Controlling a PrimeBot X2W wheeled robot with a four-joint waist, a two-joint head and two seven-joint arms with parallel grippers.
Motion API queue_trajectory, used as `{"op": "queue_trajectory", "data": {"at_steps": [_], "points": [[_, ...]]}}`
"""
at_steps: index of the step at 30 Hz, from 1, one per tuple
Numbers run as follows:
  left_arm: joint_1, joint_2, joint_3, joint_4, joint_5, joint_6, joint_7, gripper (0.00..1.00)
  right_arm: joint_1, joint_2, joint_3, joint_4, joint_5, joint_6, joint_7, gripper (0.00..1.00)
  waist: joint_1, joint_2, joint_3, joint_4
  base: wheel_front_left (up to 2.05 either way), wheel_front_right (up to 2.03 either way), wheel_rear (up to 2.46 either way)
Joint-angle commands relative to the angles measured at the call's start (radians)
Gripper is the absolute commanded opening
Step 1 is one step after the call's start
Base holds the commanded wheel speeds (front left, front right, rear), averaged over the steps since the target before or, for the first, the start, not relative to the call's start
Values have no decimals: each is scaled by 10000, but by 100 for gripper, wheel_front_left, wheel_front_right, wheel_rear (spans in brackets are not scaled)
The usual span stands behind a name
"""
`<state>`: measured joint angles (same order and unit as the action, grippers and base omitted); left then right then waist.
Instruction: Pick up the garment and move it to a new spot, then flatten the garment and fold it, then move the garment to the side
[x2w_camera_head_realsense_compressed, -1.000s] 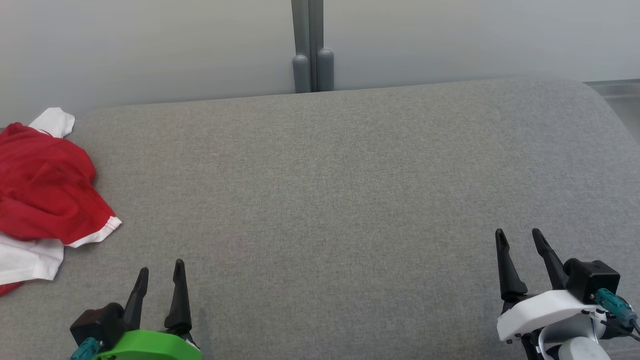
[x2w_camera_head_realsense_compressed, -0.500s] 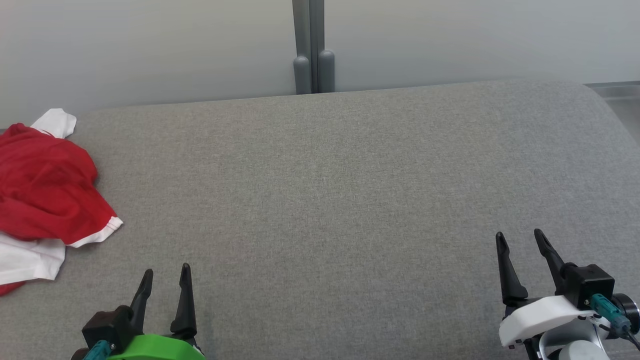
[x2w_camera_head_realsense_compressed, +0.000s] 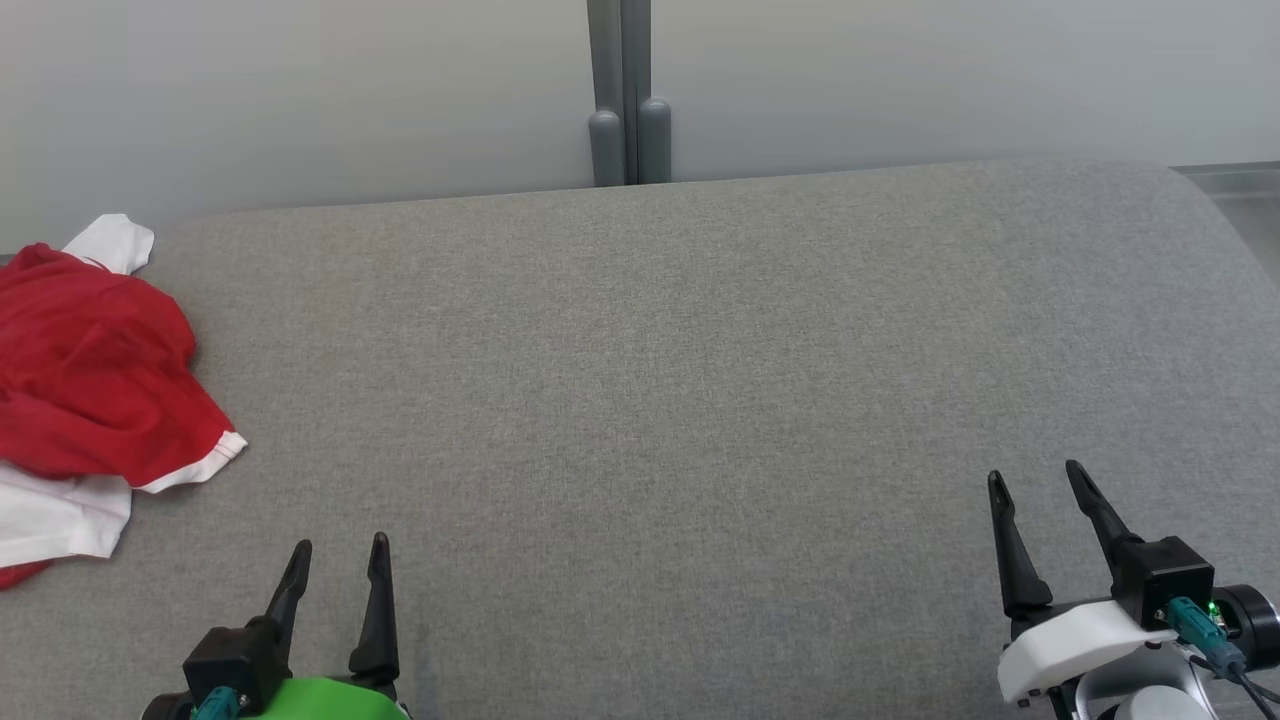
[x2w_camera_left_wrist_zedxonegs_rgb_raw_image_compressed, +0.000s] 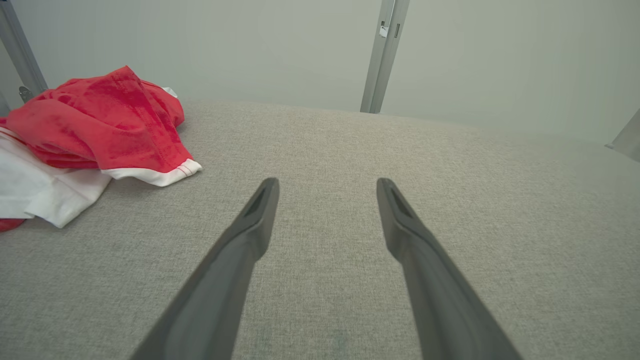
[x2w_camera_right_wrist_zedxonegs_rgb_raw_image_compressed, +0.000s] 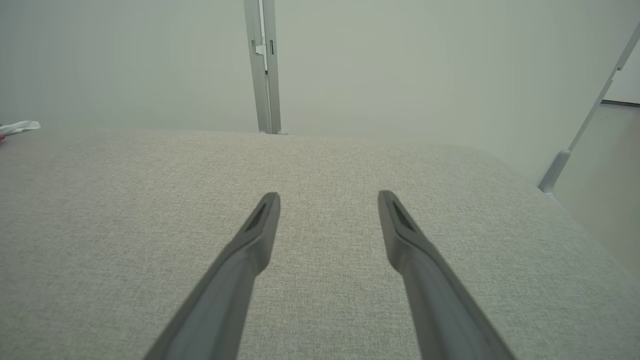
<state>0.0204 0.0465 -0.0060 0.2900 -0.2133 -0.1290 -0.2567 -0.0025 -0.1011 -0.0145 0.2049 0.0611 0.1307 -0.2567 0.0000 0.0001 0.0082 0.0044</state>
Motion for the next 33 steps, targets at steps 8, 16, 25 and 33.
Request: {"op": "queue_trajectory", "data": {"at_steps": [8,16,25,33], "points": [[129,69,115,72,-124,-30,-94,100,168,4,-14,67,-115,1,-102,100,0,-1,-18,-22,0,0,0],[18,66,125,177,-289,-30,-92,100,130,-27,71,128,118,1,-101,100,0,-1,8,-31,0,0,0],[-46,66,102,216,-270,-31,-92,100,147,-73,82,123,128,1,-101,100,0,-1,-20,8,0,0,0],[-247,68,-124,240,-165,-31,-81,100,355,-166,138,39,118,-1,-96,100,0,-1,-100,851,0,0,0]]}}
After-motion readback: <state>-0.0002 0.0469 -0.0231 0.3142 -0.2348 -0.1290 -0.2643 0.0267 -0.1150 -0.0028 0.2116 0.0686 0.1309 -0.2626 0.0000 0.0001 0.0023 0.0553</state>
